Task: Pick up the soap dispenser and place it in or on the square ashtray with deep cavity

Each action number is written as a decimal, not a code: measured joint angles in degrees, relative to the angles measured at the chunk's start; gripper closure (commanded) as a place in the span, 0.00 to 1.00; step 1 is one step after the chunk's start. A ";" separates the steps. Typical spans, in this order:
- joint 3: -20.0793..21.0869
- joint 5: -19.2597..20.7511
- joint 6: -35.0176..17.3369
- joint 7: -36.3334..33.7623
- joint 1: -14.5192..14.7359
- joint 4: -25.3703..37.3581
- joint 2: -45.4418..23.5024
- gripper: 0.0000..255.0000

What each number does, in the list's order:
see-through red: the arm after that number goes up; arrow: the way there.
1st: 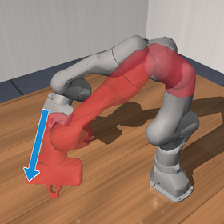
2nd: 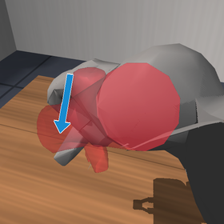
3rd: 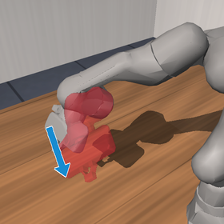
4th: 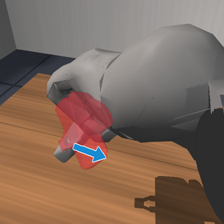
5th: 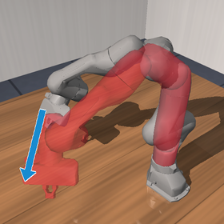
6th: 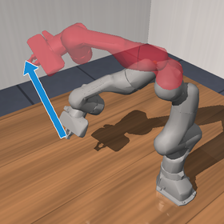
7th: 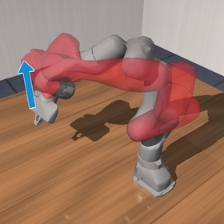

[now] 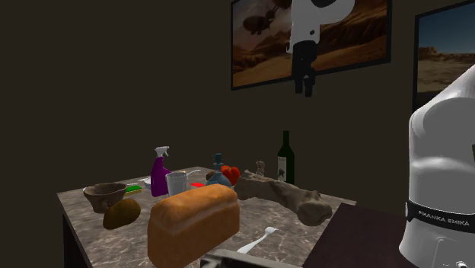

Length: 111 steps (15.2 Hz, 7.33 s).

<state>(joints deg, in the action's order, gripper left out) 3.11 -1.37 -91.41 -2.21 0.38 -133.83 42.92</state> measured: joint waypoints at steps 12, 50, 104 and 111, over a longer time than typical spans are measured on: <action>2.94 1.04 -13.04 -2.71 -0.39 6.43 -20.20 0.00; 3.96 10.65 -25.46 -9.57 1.74 45.38 -74.02 1.00; 13.64 4.27 -12.50 -26.88 12.15 23.89 -40.49 1.00; 17.91 1.57 -10.06 -34.13 16.08 21.00 -35.19 1.00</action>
<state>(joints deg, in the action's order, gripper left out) 21.02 0.20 -101.48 -36.33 16.46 -112.84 7.73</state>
